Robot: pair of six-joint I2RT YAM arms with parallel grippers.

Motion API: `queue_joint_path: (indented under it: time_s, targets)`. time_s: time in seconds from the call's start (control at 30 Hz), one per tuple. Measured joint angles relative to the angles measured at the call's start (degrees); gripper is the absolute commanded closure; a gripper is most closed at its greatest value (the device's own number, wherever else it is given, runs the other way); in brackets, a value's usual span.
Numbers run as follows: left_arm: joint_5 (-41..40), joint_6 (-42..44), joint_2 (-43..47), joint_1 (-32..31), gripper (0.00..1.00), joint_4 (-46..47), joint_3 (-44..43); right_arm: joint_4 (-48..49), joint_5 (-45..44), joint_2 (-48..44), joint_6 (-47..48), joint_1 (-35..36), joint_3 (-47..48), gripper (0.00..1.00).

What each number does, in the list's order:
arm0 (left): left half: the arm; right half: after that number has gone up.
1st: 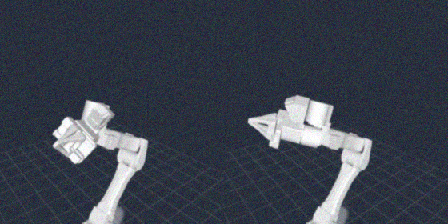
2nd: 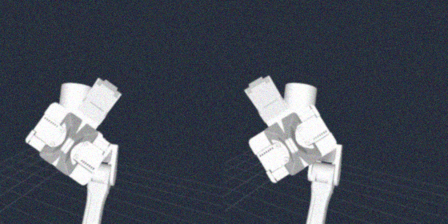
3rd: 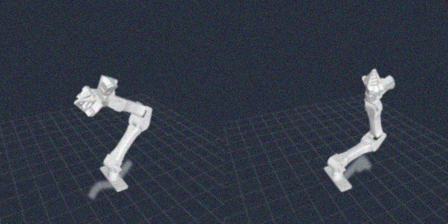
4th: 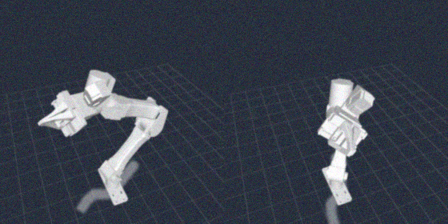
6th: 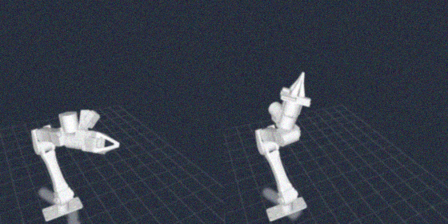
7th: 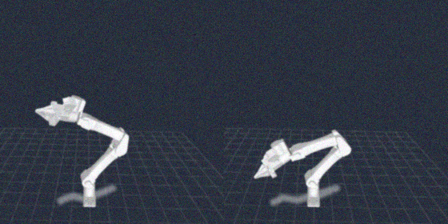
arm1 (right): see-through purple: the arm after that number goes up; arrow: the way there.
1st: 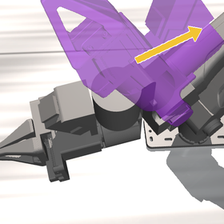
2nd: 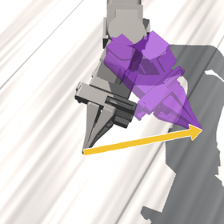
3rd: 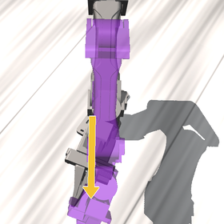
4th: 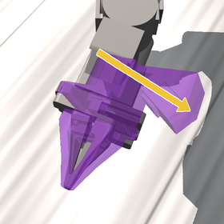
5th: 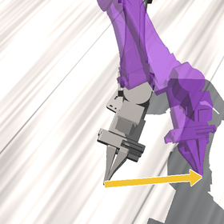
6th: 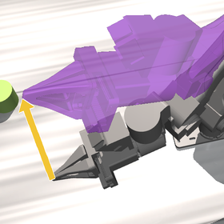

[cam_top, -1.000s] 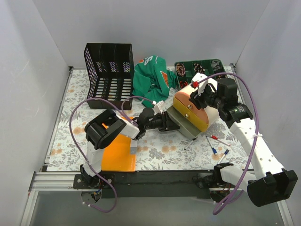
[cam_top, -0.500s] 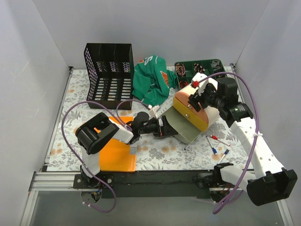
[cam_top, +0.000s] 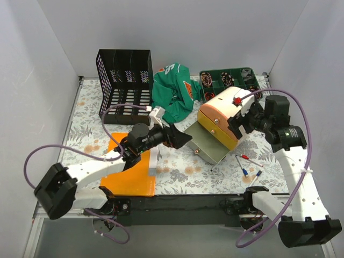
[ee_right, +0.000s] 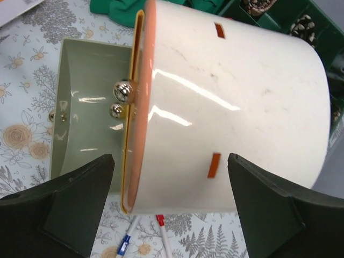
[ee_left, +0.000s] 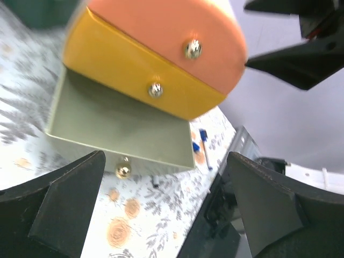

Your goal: Organize the desk

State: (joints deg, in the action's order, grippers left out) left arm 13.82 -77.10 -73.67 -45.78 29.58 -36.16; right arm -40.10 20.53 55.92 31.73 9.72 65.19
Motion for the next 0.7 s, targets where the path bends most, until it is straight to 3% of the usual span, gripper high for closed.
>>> queue_joint_path:
  time_s: [0.17,0.43,0.57,0.7]
  targets:
    - [-8.4,6.4,13.6,1.0,0.02,-14.0,-0.2,-3.7,-0.5,-4.9,-0.1,-6.8,0.0,0.02]
    - [-13.3,15.3,24.8,1.8,0.02,-35.6,-7.6,-5.4,-5.7,-11.2,-2.6,-15.6,-0.7,0.04]
    - [-16.5,19.7,30.9,1.8,0.02,-39.4,-6.6,-5.9,-8.1,-12.4,-4.0,-18.7,-2.9,0.07]
    - [-19.0,22.6,33.7,1.8,0.02,-42.3,-2.8,-6.5,-9.8,-11.9,-5.3,-22.8,-5.9,0.19]
